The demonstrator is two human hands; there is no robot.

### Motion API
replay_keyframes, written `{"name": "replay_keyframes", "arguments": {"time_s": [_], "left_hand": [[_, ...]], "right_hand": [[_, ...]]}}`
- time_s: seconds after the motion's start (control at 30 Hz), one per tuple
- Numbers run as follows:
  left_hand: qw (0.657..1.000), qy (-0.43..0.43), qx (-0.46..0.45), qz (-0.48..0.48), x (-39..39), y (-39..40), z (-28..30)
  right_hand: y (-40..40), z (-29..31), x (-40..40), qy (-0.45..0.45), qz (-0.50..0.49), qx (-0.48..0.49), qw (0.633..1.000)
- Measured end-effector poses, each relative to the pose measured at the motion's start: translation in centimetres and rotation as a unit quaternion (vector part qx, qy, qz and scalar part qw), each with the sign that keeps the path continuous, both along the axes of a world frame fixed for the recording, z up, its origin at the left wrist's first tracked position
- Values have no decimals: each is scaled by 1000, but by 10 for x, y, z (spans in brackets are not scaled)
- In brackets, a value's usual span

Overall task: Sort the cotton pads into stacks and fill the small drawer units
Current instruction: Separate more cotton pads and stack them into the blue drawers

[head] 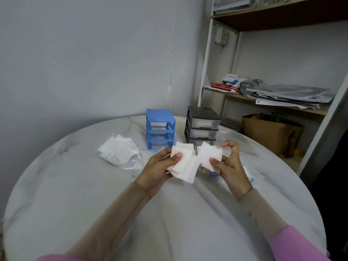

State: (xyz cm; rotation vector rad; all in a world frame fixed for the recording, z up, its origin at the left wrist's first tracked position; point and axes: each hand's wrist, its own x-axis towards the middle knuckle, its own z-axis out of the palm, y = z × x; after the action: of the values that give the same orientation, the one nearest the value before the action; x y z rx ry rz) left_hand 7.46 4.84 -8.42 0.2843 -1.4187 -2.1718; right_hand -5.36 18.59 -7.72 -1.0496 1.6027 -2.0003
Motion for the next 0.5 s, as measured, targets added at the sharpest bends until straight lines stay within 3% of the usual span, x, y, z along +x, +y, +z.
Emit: {"name": "replay_keyframes", "arguments": {"time_s": [0.13,0.23,0.37,0.5], "left_hand": [[995,-55,-86,7,-5,5,-10],[965,-128,-229,9,-10,11,-24],[925,-134,-355,34,-12,12,-30],[940,-105,-323,2,-10,10,-29]], "right_hand": [[1,-1,0,40,-11,-15,999],[0,-2,2,63,-2,-4,998],[-1,-5,3,85,19,2,996],[-2,-6,5,114,30,19,993]]}}
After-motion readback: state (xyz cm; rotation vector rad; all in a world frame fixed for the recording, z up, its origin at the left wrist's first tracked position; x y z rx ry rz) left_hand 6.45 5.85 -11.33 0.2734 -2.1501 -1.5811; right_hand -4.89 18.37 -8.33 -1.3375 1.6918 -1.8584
